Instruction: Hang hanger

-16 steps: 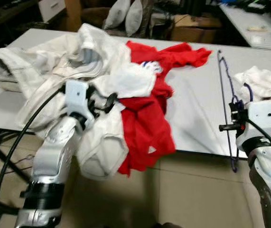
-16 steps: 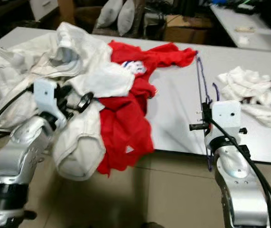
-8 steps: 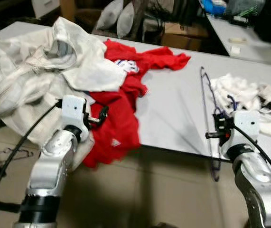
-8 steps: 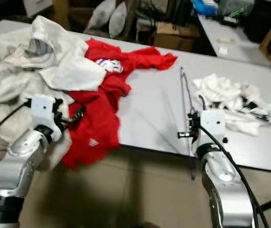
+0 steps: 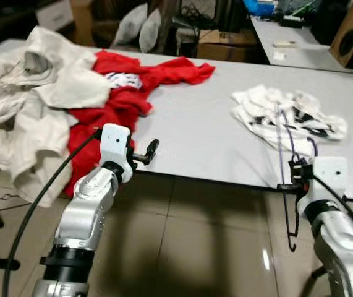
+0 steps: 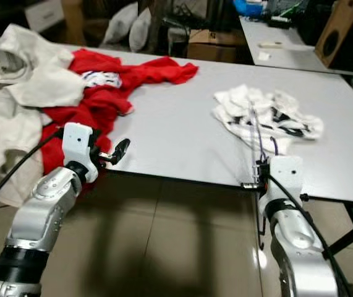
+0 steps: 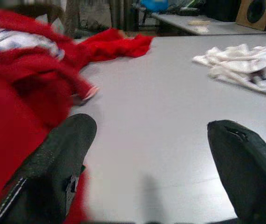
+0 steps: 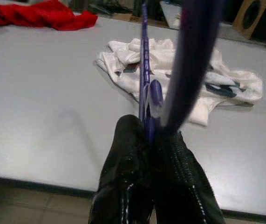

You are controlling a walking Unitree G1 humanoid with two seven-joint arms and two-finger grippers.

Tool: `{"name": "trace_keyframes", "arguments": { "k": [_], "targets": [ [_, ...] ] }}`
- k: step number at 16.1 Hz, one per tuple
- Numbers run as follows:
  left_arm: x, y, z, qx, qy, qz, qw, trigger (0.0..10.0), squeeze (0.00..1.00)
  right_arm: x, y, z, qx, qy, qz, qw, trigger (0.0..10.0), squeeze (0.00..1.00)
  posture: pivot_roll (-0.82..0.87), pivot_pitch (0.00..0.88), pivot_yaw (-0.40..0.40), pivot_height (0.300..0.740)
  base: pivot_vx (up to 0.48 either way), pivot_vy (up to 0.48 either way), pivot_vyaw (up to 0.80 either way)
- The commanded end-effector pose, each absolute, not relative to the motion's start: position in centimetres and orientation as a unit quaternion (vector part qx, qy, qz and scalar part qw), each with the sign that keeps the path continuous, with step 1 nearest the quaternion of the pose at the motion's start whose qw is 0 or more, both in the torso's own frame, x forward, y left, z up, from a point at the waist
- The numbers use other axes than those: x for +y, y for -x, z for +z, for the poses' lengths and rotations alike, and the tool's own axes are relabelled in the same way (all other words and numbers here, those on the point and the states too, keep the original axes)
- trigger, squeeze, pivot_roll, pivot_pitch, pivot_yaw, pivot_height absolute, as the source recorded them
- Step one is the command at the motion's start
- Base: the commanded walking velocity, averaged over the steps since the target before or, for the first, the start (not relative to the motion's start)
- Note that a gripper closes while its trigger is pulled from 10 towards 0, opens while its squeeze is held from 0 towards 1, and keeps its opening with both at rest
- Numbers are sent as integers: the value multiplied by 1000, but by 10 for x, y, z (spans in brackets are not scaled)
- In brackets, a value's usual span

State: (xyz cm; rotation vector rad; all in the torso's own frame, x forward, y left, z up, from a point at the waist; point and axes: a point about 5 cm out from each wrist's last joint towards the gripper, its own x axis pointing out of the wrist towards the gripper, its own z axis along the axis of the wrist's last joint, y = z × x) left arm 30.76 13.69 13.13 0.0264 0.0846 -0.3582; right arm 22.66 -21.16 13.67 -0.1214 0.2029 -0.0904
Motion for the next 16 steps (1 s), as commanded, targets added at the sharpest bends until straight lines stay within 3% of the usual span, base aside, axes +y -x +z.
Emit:
{"name": "trace_keyframes", "arguments": {
  "k": [1, 2, 4, 16],
  "targets": [
    [127, -306, 132, 34, -12, -196, 980, 10000, 914, -215, -222, 137, 113, 51, -48, 991, 10000, 0, -71, 0, 18, 740, 0, 0, -550],
    [129, -305, 129, 40, -4, -187, 982, 10000, 773, -215, -222, 137, 116, 46, -49, 991, 10000, 0, -72, 0, 12, 740, 0, 0, -519],
    [133, -306, 125, 45, -12, -167, 985, 10000, 0, -213, -227, 139, 111, 39, -47, 992, 10000, 0, -64, 0, -4, 740, 0, 0, -800],
    [144, -309, 131, 22, -34, -148, 988, 10000, 0, -217, -243, 145, 100, 54, -45, 992, 10000, 0, -22, 0, -45, 740, 0, 0, -800]
  ]
}}
